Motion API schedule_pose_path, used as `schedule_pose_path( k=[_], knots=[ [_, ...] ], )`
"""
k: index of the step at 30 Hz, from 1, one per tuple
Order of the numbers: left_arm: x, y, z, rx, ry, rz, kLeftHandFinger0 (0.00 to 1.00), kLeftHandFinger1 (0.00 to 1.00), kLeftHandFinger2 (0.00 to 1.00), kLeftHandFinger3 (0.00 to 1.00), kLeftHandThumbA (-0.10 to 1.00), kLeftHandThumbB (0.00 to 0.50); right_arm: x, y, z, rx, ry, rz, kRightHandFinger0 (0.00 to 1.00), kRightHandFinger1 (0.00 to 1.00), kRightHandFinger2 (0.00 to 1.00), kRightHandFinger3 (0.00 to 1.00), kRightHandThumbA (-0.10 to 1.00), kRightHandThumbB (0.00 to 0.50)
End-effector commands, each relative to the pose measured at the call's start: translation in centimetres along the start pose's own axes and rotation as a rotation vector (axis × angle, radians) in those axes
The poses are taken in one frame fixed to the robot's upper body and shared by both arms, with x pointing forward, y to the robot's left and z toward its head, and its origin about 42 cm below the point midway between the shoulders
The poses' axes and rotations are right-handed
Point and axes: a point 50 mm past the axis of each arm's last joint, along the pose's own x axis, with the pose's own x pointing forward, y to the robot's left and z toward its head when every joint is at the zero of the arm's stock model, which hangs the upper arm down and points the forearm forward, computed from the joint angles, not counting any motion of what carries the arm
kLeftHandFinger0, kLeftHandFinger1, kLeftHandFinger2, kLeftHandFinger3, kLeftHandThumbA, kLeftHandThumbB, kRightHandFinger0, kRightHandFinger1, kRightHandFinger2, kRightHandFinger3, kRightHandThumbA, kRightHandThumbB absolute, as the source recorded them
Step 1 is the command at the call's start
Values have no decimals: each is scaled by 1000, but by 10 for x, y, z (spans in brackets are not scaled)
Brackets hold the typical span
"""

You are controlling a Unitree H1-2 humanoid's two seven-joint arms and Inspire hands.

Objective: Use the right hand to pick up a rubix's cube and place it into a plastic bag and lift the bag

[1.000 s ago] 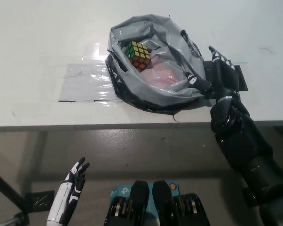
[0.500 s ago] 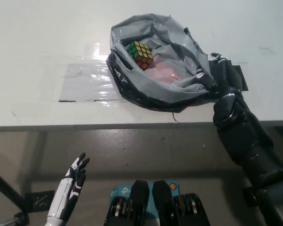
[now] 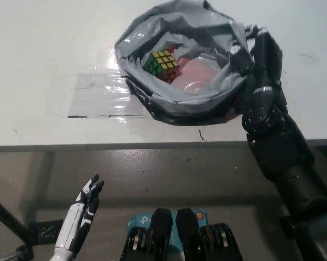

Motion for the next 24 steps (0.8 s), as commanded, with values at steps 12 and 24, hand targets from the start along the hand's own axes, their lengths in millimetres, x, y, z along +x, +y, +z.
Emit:
schedule_pose_path(
  k=[12, 24],
  knots=[
    [7, 9, 11, 24, -40, 8, 1000, 909, 882, 971, 902, 77, 6, -43, 97, 505, -68, 100, 0, 125, 428, 194, -85, 212],
    [8, 10, 9, 7, -43, 14, 865, 846, 859, 969, 908, 87, 40, -55, 180, 1191, 91, 311, 0, 92, 665, 1000, -100, 84]
  ],
)
